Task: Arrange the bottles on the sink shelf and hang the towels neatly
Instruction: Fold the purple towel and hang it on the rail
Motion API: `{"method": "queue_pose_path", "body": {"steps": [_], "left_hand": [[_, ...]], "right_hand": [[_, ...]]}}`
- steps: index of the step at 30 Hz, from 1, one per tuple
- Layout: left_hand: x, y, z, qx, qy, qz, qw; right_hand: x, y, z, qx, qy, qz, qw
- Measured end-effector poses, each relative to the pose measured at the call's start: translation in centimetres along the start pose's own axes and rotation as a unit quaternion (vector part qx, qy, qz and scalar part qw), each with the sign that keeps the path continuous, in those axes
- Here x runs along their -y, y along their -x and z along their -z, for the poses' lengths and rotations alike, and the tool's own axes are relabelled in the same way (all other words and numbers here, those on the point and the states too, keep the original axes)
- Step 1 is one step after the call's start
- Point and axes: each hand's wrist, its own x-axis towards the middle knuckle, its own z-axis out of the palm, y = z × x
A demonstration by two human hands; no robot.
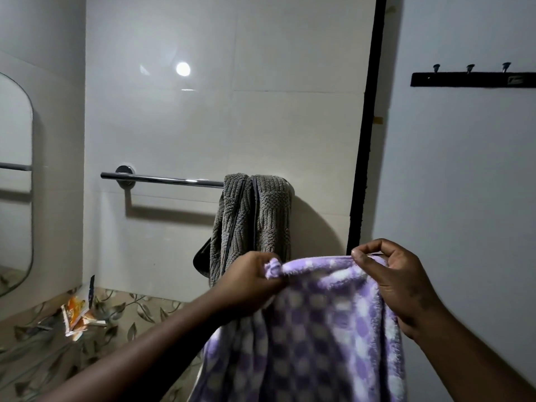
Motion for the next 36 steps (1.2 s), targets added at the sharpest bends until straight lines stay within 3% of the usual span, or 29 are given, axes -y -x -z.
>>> {"method": "queue_pose_path", "body": {"steps": [3,6,10,17,23,27,31,34,36], "left_hand": [[-1.3,0.3,-0.9,0.006,0.260,0.060,0.964],[-2.9,0.5,-2.8,0.058,0.330,0.025,0.942],[-4.0,0.1,-3.4,0.015,0.359,0.000,0.933],[-3.2,-0.1,-1.1,-0.010,0.222,-0.064,0.973],[-4.0,-0.1,1.0,-0.007,0.286,-0.062,0.956],[-3.7,-0.3,2.8,-0.035,0.284,-0.058,0.956],[-2.5,0.1,2.7,0.026,0.083,-0.049,0.995],[-2.6,0.5,1.8,0.095,-0.056,-0.019,0.994],[-2.9,0.6,0.9,0.089,-0.135,-0.030,0.986]], "right_hand": [[-0.1,0.6,-1.4,0.025,0.006,0.005,1.000],[-0.1,1.3,-4.0,0.089,-0.052,-0.027,0.994],[-0.2,1.4,-5.6,0.109,-0.137,-0.049,0.983],[0.4,1.9,-3.9,0.150,-0.173,-0.105,0.968],[0.4,2.0,-1.7,0.228,-0.031,-0.127,0.965],[-1.0,2.7,-0.5,0.243,-0.030,-0.156,0.957],[-0.7,2.6,-1.5,0.172,-0.043,-0.096,0.979],[0.6,2.2,-3.1,0.175,-0.081,-0.053,0.980],[1.3,2.1,-3.9,0.183,-0.077,-0.029,0.980]]}}
